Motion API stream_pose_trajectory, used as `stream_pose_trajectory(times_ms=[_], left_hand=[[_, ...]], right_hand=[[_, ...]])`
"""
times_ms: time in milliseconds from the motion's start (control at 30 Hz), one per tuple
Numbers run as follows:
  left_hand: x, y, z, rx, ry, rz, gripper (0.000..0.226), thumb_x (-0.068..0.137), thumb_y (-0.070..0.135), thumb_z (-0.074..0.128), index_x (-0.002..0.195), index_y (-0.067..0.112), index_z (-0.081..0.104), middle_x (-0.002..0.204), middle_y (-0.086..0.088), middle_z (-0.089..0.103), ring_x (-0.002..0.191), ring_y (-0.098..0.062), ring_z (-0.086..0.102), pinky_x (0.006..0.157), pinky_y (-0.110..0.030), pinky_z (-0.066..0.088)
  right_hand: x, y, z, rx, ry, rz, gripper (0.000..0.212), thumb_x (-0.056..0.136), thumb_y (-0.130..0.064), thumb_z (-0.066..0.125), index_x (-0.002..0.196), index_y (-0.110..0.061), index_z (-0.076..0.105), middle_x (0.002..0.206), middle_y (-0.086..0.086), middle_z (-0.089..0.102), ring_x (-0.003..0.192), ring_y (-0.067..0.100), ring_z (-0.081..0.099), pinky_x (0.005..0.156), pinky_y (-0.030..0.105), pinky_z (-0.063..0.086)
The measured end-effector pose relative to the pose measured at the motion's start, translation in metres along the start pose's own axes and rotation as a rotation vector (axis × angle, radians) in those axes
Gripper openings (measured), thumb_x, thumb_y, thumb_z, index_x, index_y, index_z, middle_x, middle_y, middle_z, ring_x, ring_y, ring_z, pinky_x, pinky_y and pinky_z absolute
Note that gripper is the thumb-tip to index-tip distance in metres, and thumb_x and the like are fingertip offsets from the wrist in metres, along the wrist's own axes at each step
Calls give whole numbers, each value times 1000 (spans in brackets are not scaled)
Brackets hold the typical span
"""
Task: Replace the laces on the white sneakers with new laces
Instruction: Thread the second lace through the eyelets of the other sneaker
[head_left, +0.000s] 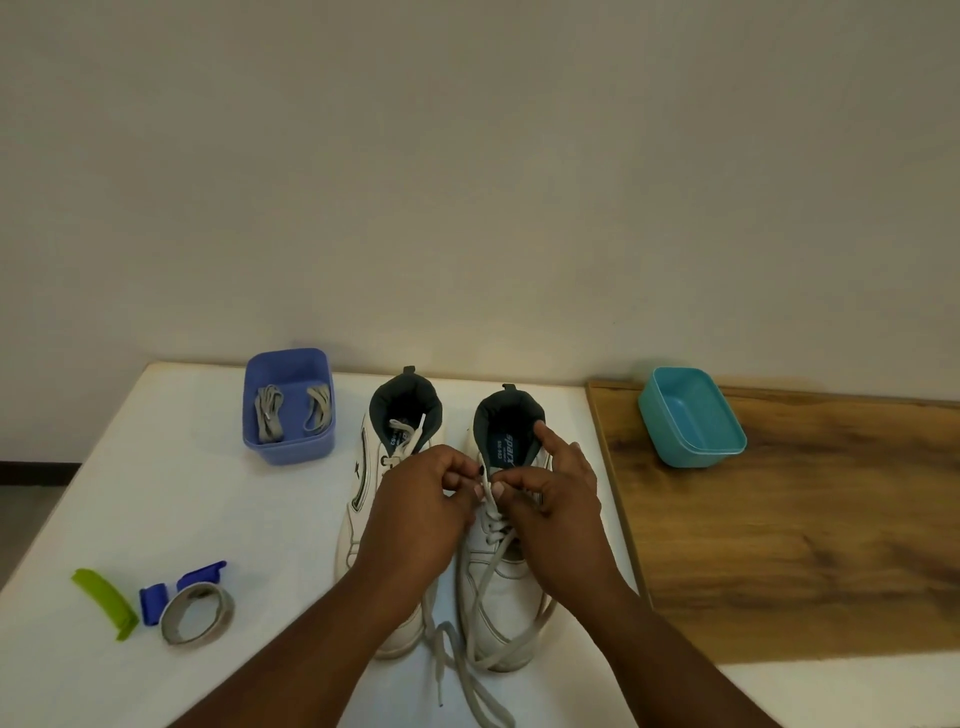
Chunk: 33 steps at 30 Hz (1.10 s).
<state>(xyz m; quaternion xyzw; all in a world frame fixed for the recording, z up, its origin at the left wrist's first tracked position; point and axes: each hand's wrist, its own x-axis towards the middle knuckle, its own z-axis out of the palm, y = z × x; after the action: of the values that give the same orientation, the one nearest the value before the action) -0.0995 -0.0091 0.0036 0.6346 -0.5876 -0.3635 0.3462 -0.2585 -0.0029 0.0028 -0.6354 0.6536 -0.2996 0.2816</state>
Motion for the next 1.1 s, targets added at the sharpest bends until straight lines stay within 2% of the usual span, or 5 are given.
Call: stream_pose_trajectory(times_ms=[433,667,800,900,1100], left_hand=[[-6,17,-16,225,118,167,9,100,22,51,93,26,52,93,11,62,76,-6,61,67,-21,49],[-4,68,-57,-1252,236,-78,26,105,8,35,84,19,47,74,-2,52,54,-10,54,51,-21,45],[0,54,-72,-349,430,254,16,105,18,43,96,21,56,77,3,58,55,-5,49,50,-14,39],[1,23,-52,428,56,271,28,97,49,53,121,37,59,101,15,66,85,1,61,68,-16,43],[6,15,-39,608,-82,295,26,103,41,47,110,31,69,99,9,67,79,-4,57,68,-15,36]], right_hand=[[-7,-5,-16,-271,-165,-30,48,93,-53,64,139,-47,53,169,-15,7,156,19,-2,124,50,8],[-6,-2,-17,-290,-188,-23,62,82,-73,64,138,-49,53,169,-13,8,155,20,3,123,49,11],[-6,-2,-21,-298,-204,-23,69,77,-82,60,138,-51,53,169,-14,8,155,20,5,123,51,10],[-6,-5,-19,-309,-180,-29,72,75,-87,56,136,-49,55,170,-13,9,155,19,8,122,48,11],[-8,-7,-20,-363,-184,-42,79,71,-87,61,139,-48,52,170,-11,7,155,19,10,123,45,11]])
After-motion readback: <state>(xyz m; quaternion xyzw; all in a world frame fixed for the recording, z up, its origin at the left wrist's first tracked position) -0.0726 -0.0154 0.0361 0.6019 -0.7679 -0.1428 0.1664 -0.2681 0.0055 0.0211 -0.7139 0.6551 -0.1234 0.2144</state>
